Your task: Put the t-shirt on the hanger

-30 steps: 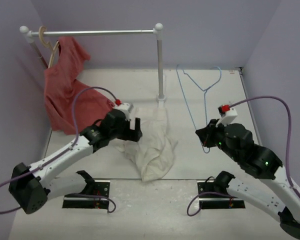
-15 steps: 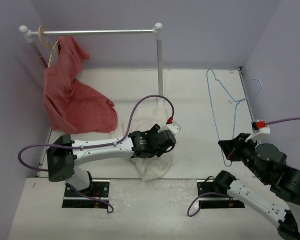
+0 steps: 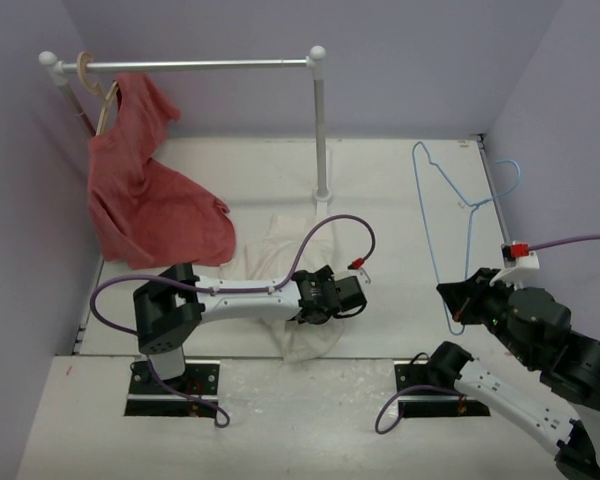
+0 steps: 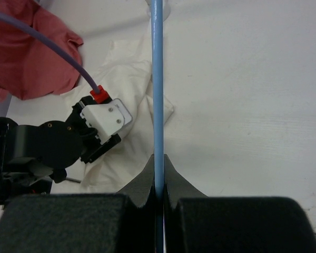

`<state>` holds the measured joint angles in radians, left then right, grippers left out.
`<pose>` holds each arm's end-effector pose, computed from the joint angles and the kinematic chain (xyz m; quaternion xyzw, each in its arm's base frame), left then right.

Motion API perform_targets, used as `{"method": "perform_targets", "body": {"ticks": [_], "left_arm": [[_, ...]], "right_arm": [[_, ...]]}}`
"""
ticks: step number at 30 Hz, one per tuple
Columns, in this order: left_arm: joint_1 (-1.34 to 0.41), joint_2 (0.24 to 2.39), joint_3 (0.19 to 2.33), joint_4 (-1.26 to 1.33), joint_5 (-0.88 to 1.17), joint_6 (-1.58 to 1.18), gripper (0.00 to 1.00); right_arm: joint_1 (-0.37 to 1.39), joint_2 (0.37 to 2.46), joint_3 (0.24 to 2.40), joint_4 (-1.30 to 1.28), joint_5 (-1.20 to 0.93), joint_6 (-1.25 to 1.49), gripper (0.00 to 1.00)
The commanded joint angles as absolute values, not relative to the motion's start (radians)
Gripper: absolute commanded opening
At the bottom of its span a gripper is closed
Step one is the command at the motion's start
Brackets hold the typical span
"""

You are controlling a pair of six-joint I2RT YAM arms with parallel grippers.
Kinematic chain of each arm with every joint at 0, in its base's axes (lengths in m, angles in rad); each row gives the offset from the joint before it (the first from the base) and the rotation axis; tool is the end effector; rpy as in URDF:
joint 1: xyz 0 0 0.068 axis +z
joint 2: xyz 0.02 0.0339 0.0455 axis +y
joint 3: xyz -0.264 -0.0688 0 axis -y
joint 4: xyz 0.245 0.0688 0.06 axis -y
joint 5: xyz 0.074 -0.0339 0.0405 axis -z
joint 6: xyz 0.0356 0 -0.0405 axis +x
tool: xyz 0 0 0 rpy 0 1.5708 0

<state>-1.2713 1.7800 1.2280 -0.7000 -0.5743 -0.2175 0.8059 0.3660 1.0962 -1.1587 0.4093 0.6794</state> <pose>0.1210 -0.3263 0.1957 0.4373 0.8411 0.1025 0.3014 0.0192 -0.0004 0.3718 0.0576 0.8290 0.2320 0.5056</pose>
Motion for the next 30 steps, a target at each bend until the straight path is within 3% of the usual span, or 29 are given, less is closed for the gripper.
{"method": "perform_targets", "body": {"ticks": [1, 7, 18, 23, 25, 30], "left_arm": [[-1.278, 1.749, 1.261, -0.656, -0.617, -0.179, 0.55], [-1.275, 1.771, 1.241, -0.601, -0.605, -0.164, 0.59], [-1.219, 1.762, 1.214, -0.462, -0.571, -0.143, 0.52], [-1.183, 1.798, 1.214, -0.451, -0.542, -0.149, 0.33], [-1.168, 1.806, 1.219, -0.449, -0.550, -0.158, 0.14], [-1.104, 1.795, 1.221, -0.416, -0.519, -0.196, 0.00]], "right_arm": [[0.807, 0.368, 1.089, -1.129, 0.411, 0.681, 0.00], [0.807, 0.382, 1.089, -1.115, 0.388, 0.670, 0.00], [0.807, 0.393, 1.075, -1.103, 0.361, 0.658, 0.00], [0.807, 0.378, 1.062, -1.097, 0.332, 0.660, 0.00], [0.807, 0.373, 1.047, -1.096, 0.306, 0.660, 0.00], [0.807, 0.379, 1.027, -1.132, 0.275, 0.657, 0.00]]}}
